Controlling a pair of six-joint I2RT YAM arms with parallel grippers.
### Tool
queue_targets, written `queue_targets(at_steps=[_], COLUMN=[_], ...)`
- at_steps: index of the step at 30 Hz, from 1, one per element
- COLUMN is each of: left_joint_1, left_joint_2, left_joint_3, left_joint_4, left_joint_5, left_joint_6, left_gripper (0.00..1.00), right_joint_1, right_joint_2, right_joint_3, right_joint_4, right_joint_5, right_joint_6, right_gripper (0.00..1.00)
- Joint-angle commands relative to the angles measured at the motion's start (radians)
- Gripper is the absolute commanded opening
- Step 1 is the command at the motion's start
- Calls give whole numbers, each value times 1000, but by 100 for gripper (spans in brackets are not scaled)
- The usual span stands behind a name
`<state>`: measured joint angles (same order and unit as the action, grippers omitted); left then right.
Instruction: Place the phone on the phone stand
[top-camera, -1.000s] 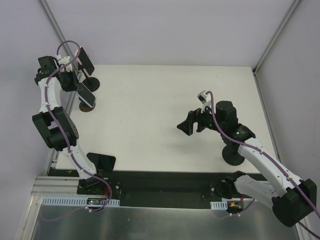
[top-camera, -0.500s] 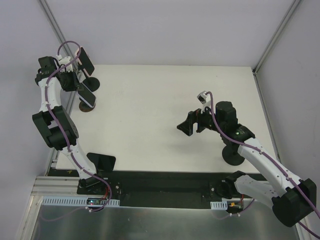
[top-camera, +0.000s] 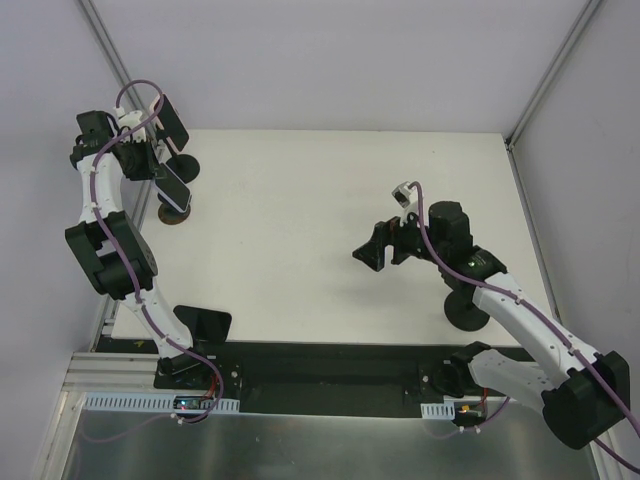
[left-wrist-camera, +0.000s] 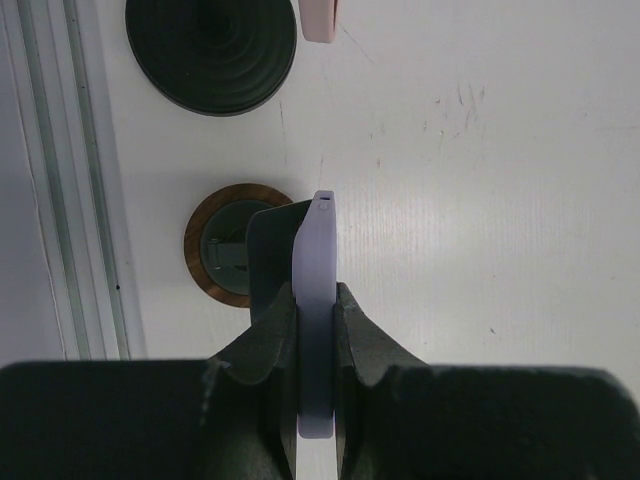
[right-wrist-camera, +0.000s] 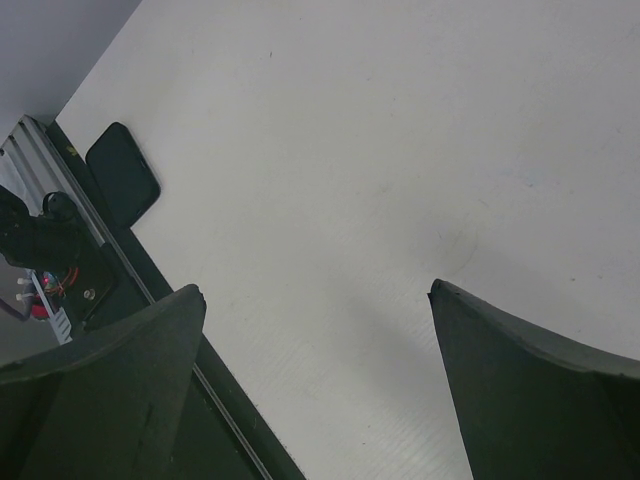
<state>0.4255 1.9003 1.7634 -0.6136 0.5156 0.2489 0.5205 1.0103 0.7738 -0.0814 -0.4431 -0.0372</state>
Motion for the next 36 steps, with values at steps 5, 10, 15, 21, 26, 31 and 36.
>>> queue_targets(at_steps=[5,10,15,21,26,31,36], left_joint_1=[1,-1,-1,-5,-97,-316,-481], left_joint_2=[14,25,8,-41,-101,-156,-262], left_joint_3=[8,11,8,10,15,4,-27], left_joint_4=[26,28,32,43,43,44,43], left_joint_5=[8,3,-49,-133,-510,-1063,-1071], left_joint_6=[26,17,3,-57,-144,-169,-226], left_gripper=[0,1,75,99,99,99,99], right_joint_1=[-5,-10,-10,-10,-8,-5,-4], right_joint_2=[10,17,31,27,19,34,37], right_joint_3=[9,7,10,10,9,57,162], right_joint_4=[54,55,68,71,71,-10,-308], right_joint_5=[-31,-35,-46,-46,-32,175,587], right_joint_6=[7,5,14,22,34,76,102], right_gripper=[97,97,97,97,97,97,97])
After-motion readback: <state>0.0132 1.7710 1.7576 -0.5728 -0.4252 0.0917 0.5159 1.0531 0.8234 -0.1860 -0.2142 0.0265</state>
